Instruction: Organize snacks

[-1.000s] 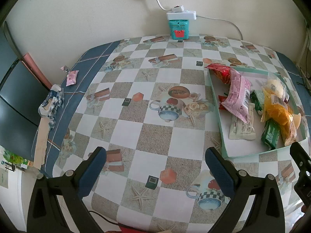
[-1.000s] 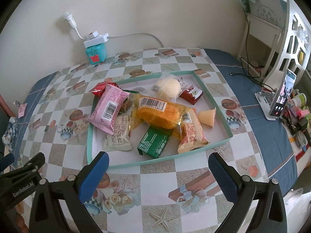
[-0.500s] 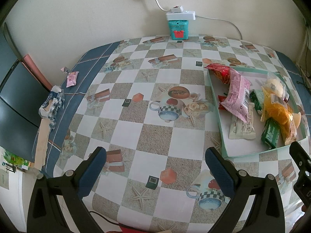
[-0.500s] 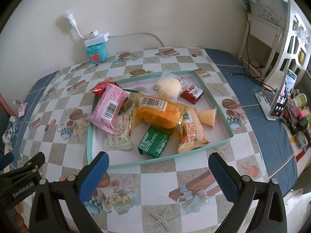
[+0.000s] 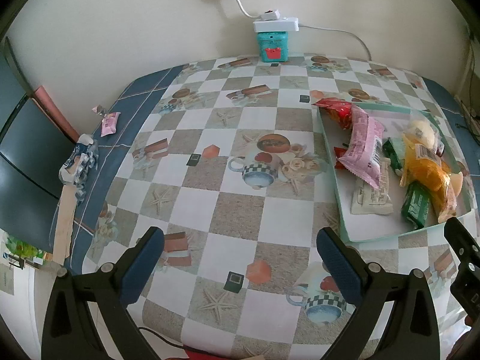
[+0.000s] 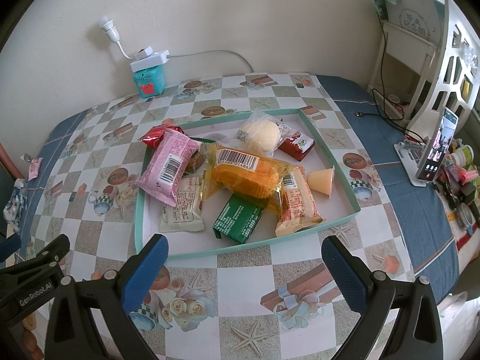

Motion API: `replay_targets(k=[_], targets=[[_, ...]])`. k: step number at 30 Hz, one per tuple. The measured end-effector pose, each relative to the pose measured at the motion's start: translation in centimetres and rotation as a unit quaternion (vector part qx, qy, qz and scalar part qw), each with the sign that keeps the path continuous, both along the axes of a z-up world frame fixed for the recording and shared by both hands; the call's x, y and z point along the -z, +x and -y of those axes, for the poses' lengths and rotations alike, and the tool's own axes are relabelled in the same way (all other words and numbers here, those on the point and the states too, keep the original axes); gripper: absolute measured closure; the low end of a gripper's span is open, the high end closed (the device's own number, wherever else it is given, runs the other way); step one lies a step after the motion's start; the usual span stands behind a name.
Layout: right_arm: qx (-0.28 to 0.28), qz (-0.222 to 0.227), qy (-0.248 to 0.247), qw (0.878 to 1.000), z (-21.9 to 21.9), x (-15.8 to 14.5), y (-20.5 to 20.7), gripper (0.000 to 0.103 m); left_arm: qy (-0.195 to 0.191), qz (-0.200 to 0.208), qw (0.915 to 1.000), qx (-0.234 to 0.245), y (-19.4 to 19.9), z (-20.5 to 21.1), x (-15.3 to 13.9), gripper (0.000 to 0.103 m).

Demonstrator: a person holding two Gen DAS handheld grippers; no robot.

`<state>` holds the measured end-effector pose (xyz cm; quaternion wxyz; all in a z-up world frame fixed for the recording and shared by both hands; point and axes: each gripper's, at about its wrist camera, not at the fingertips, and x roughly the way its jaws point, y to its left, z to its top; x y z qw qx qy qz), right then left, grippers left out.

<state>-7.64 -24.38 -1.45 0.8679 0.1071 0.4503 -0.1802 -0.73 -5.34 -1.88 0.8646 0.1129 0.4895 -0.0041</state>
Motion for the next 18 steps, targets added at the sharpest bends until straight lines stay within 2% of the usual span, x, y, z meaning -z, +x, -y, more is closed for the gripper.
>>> replay_targets(k=[18], targets=[[-0.002,-0.002,-0.002,1.000,-0.16,0.07,0.02,0.000,-0.008,-0.003,0.9999,0.011,-0.03,0.00,-0.02,0.002]])
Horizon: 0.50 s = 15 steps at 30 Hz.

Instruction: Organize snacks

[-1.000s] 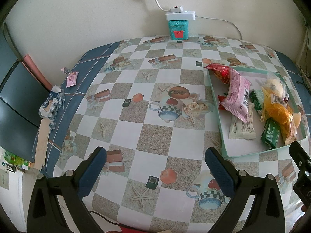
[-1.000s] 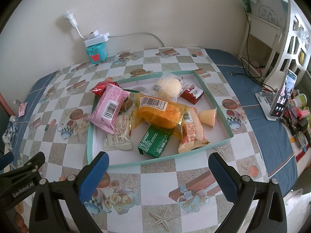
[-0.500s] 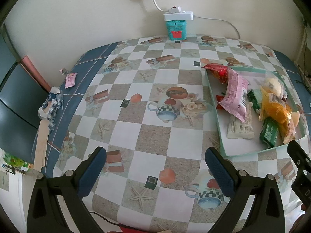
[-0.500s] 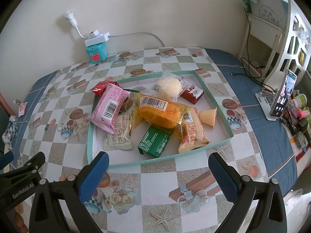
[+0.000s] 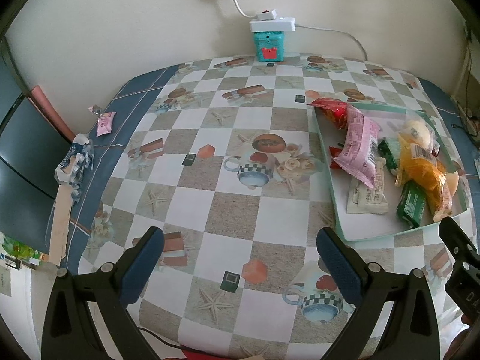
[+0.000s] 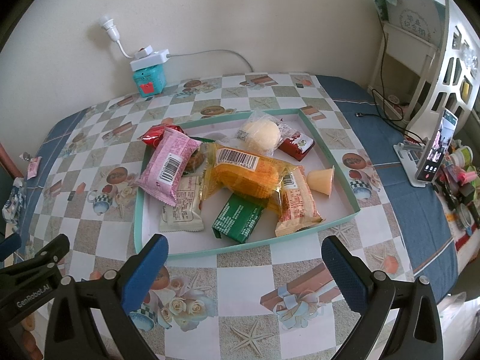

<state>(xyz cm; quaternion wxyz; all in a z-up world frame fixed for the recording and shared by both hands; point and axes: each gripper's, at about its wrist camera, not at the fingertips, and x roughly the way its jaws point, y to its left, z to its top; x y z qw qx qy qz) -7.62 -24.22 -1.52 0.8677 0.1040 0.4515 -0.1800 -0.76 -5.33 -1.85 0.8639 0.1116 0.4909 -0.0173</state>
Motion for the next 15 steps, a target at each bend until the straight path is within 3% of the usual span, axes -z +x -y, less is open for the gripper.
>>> replay_targets(k=[15], targets=[[0.000,0.000,0.000,1.000,0.02,0.01,0.02,0.000,0.001,0.000,1.0000,0.000,-0.01,0.05,-0.03,0.002]])
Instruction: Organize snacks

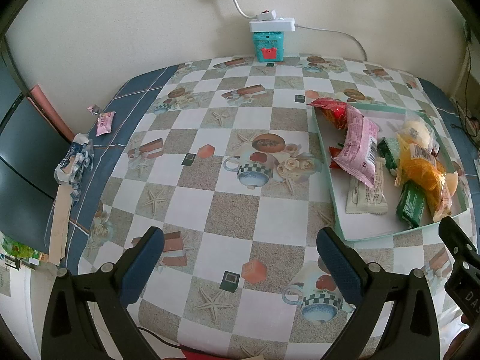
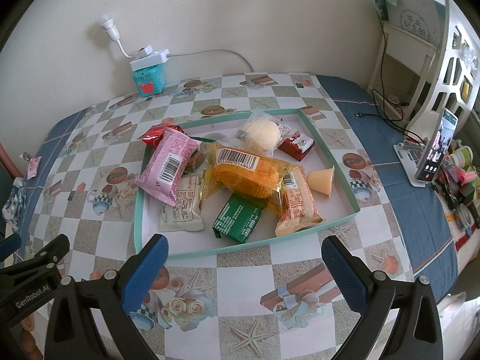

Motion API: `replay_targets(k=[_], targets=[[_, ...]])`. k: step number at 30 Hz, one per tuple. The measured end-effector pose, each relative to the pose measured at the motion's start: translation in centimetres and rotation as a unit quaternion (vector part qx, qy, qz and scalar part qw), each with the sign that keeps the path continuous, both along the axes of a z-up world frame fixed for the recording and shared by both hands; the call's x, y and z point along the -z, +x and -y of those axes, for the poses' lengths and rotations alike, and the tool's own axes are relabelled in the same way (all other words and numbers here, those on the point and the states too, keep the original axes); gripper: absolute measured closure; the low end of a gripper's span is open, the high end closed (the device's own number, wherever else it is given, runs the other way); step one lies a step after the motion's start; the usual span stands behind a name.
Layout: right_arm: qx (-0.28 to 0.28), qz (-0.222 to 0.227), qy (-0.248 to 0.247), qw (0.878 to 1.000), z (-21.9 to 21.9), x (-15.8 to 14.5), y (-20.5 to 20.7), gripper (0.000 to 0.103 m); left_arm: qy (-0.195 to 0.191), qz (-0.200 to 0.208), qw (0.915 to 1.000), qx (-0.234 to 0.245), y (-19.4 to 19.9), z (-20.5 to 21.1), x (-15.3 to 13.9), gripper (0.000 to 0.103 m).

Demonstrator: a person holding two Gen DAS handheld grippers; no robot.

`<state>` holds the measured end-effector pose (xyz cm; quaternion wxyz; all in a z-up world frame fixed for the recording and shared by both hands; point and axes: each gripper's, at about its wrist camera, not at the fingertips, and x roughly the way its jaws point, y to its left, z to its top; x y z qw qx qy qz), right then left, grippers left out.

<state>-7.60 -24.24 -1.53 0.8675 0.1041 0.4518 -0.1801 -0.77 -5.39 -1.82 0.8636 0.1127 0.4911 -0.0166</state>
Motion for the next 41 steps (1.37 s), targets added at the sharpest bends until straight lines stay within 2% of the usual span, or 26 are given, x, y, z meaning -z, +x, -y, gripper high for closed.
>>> replay_targets(k=[41], targets=[[-0.004,-0.005,-0.001,1.000,0.08,0.19,0.18,0.000,0.000,0.008,0.9999,0.011,-0.16,0.04,-0.20,0.002]])
